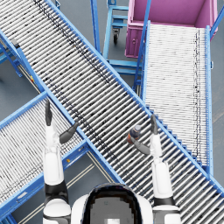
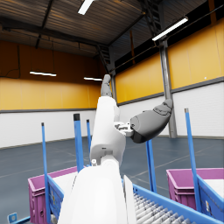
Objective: Pick up the oil and place it on the left assembly line, put the cola on the right, and keep Sprite still
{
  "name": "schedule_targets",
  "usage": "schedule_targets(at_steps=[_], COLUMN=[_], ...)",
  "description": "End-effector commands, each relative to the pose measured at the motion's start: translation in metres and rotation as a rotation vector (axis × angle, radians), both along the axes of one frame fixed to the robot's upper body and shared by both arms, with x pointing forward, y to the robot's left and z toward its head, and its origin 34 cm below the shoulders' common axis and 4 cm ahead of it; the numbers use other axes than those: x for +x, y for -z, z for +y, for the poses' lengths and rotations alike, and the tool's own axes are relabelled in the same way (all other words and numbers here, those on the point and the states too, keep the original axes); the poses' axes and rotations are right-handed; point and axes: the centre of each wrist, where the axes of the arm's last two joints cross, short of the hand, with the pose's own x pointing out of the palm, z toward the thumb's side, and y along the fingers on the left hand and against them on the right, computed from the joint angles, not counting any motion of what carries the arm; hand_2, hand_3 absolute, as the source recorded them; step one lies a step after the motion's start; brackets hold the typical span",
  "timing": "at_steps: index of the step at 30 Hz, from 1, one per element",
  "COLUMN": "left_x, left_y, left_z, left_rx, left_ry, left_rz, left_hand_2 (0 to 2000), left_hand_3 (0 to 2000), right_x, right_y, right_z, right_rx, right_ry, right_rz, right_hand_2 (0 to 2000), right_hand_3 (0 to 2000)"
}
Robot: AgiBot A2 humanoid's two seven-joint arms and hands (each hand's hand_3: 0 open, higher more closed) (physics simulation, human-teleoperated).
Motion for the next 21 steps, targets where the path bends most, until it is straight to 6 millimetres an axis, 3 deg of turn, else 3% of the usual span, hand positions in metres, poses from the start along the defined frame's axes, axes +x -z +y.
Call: schedule_targets(at_steps=[1, 8, 14, 21], left_x=[-0.002, 0.001, 0.006, 0.006], left_y=[-0.004, 0.001, 0.005, 0.006], left_z=[-0.001, -0.007, -0.005, -0.003], left_rx=[0.002, 0.004, -0.007, -0.016], left_ry=[0.003, 0.025, 0.018, 0.010], left_rz=[-0.018, 0.006, 0.028, 0.031], left_hand_2=[0, 0, 0, 0], left_hand_3=[0, 0, 0, 0], right_x=[0.005, 0.040, 0.064, 0.092], right_y=[0.025, 0.073, 0.092, 0.110], right_z=[0.010, 0.027, 0.049, 0.052], right_rx=[-0.011, -0.014, -0.027, -0.026], right_ry=[-0.037, -0.052, -0.086, -0.056], right_rz=[0.096, 0.288, 0.384, 0.493], right_hand_2=[0, 0, 0, 0], right_hand_3=[0, 0, 0, 0])
